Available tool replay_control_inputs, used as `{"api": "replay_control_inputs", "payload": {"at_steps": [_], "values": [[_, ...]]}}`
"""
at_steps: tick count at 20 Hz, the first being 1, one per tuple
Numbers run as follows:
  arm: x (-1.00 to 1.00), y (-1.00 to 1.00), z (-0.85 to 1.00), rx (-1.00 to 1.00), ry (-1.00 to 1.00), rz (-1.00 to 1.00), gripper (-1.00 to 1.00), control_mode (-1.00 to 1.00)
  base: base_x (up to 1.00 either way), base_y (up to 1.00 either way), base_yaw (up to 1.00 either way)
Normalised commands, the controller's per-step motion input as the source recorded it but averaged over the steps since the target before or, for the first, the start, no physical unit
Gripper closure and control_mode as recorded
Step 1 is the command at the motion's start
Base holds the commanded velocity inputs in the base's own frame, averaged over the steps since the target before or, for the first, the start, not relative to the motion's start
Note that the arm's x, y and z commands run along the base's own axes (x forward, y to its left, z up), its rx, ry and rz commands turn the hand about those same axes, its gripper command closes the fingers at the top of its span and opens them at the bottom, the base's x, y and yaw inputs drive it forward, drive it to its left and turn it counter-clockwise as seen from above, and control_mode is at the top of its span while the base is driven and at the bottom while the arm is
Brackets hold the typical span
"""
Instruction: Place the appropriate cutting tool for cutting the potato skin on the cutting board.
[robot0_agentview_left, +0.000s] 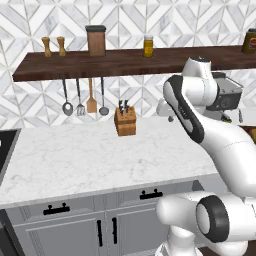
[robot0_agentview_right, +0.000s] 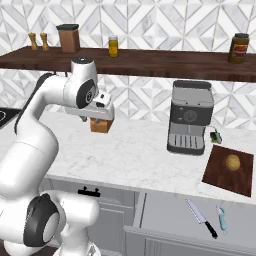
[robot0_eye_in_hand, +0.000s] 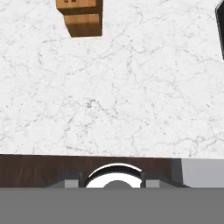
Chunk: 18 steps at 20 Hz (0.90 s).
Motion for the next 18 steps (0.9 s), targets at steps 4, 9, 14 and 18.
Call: {"api": "replay_control_inputs", "payload": {"at_steps": [4,9,14,18], "values": [[-0.14,-0.19,-0.21,0.00,0.00,0.00,-1.00,-1.00,0.00,0.00,0.00],[-0.30,-0.94,-0.47,0.04,0.02,0.00,-1.00,-1.00,0.00,0.00,0.00],[-0.34,-1.00,-0.50,0.05,0.06,0.00,-1.00,-1.00,0.00,0.00,0.00],[-0.13,-1.00,-0.53,0.00,0.11,0.00,-1.00,-1.00,0.00,0.00,0.00]]}}
